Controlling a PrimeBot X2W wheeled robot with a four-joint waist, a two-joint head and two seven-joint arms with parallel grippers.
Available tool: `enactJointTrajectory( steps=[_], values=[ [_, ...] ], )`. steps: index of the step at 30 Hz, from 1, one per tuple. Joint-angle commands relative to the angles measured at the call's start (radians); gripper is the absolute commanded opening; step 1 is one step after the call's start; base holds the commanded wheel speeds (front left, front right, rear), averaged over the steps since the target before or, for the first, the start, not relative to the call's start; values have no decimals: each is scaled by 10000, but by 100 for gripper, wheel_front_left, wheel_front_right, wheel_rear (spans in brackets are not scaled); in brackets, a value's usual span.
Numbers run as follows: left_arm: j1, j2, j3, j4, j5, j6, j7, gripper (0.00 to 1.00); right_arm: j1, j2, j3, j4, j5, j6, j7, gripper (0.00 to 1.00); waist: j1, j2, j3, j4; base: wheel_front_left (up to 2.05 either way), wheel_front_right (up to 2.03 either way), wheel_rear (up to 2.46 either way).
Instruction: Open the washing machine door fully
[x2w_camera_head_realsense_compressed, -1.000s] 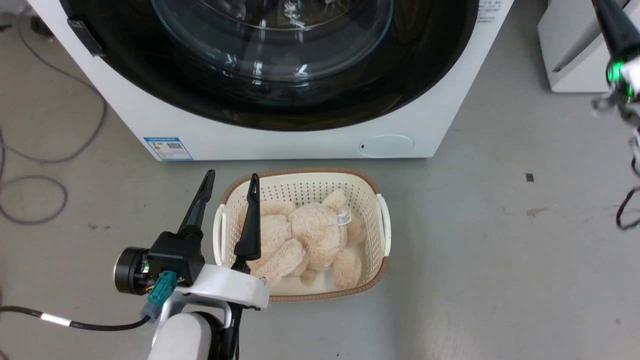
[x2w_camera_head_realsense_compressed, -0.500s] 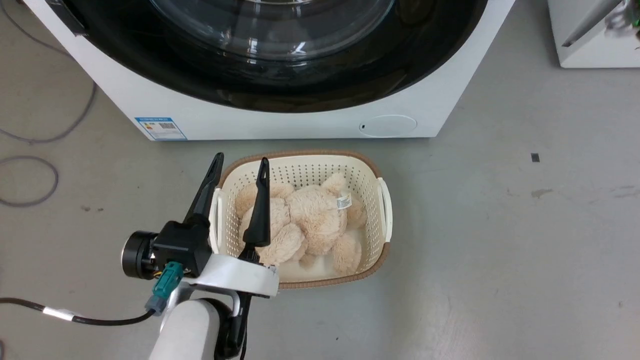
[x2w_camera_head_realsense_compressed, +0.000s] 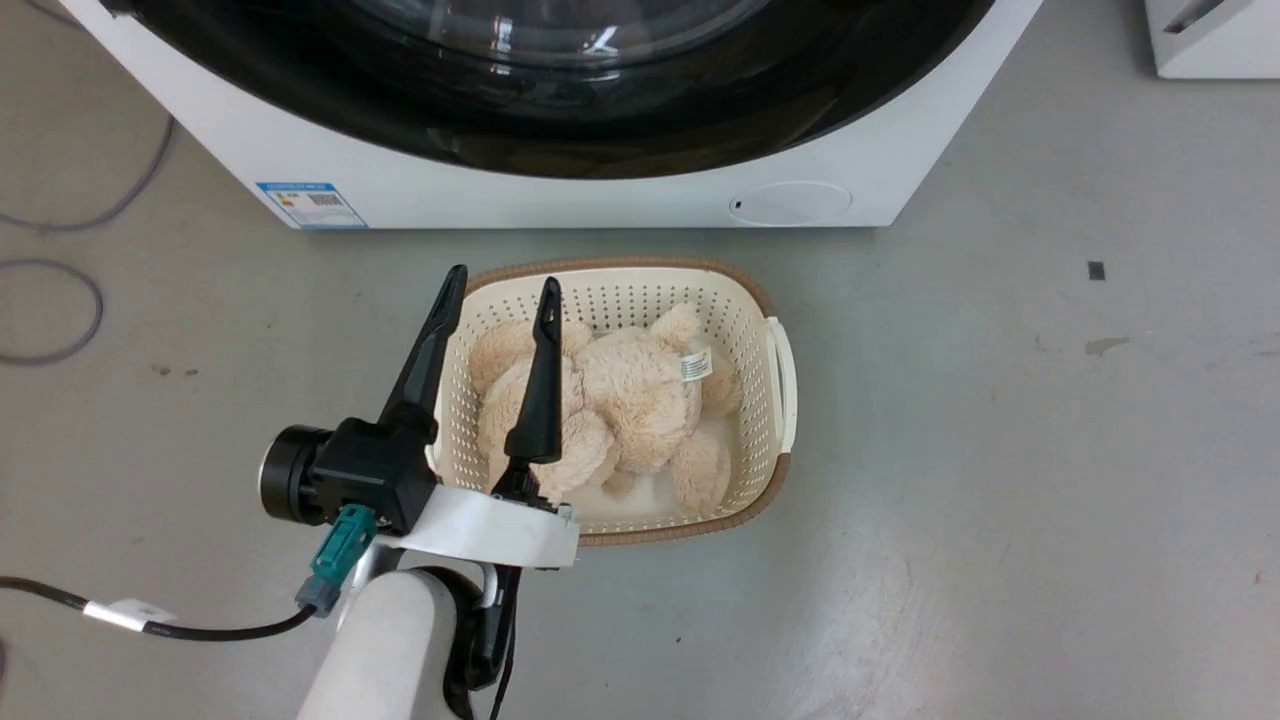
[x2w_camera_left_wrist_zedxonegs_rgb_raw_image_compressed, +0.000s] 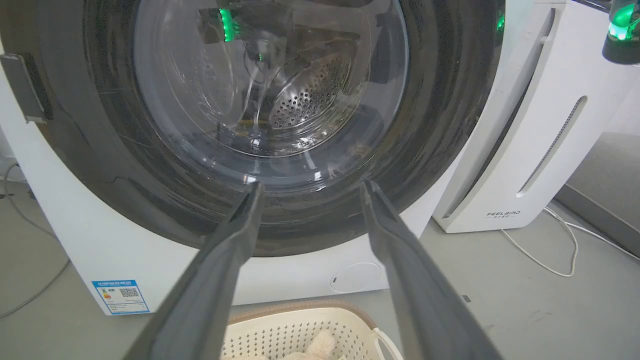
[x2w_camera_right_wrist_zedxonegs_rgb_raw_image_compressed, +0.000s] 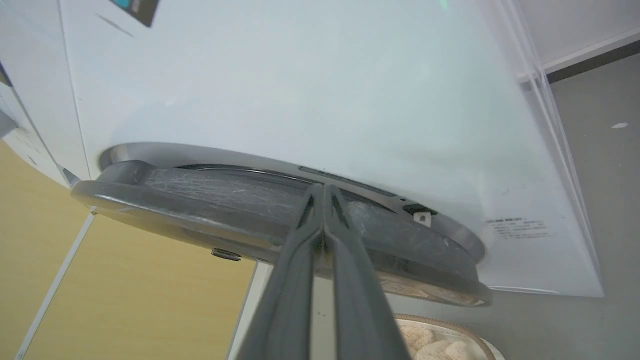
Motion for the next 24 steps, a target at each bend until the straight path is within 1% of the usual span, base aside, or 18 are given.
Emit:
enactJointTrajectory(
  steps=[1, 3, 9, 16, 24],
  values=[
    [-231, 40, -68, -14, -81, 50, -99, 100, -502, 28, 362, 268, 421, 8, 126, 0, -1, 0, 90, 48, 0, 0, 0],
    [-266, 41, -91, -9, -109, 60, -119, 100, -644, 47, 519, 358, 543, 8, 189, 0, -1, 0, 128, 63, 0, 0, 0],
    [-426, 43, -206, 41, -231, 79, -239, 100, -1295, 178, 1409, 746, 1356, 8, 694, 0, -1, 0, 321, 105, 0, 0, 0],
    [-460, 43, -269, 49, -244, 107, -239, 100, -1045, 445, 1819, 516, 1192, 8, 970, 0, -1, 0, 349, 131, 0, 0, 0],
    [-504, 43, -346, 64, -320, 129, -239, 100, -885, 623, 2064, 525, 1117, 8, 838, 0, -1, 0, 404, 196, 0, 0, 0]
  ],
)
